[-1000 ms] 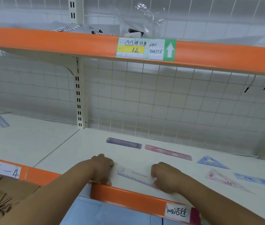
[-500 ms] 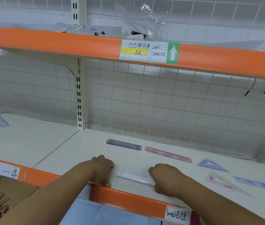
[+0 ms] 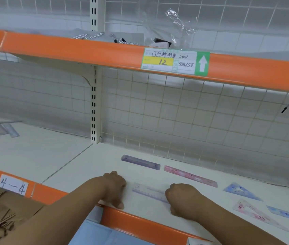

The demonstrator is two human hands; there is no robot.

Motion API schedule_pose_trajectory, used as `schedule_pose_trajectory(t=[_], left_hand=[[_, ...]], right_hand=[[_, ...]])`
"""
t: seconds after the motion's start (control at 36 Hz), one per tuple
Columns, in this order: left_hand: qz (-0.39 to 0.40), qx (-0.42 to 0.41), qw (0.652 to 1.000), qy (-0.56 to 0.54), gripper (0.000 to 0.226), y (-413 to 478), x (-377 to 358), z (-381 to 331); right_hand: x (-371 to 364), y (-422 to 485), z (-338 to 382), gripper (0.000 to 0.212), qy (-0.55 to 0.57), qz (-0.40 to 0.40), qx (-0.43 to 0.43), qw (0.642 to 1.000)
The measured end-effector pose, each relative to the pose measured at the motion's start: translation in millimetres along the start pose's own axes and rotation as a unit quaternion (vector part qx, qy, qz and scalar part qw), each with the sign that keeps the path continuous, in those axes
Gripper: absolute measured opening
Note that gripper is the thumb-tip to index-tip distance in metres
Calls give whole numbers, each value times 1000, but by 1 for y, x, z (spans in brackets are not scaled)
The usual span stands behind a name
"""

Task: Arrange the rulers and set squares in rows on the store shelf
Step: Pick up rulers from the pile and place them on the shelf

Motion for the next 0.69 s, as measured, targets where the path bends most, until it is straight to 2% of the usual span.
schedule_pose_trajectory(t=[0.08,0.19,0.28,0.39,0.5,0.61,0.69], left_hand=[[-5,6,1000,-4,73,5,-1,5],[-8,18,1000,-14,68,11,-4,14],[-6,25,1000,-10,63,14,-7,20],[-11,41,999,-16,63,14,-9,32],[-23,59,998,-31,62,11,-15,49],[-29,61,997,-32,61,9,-20,56],[-26,62,997,-38,59,8,-21,57]], right_hand=[[4,9,-4,27,10,0,-15,1000],[23,28,-11,9,17,-18,-24,999],[33,48,-17,28,36,-41,-34,998],[44,76,-20,11,48,-51,-23,997],[48,102,-23,23,40,-53,-16,998],[48,123,-24,17,40,-51,-11,998],[44,133,-25,21,45,-46,-16,998]])
Point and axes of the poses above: each hand's wrist, its own y-axis towards the middle knuckle, its own x-axis out of the back of the hand, z = x × y, the point moved 6 cm from there along y, towards the middle knuckle, and after that the axes turned 7 degrees about y, right-handed, at the moved point
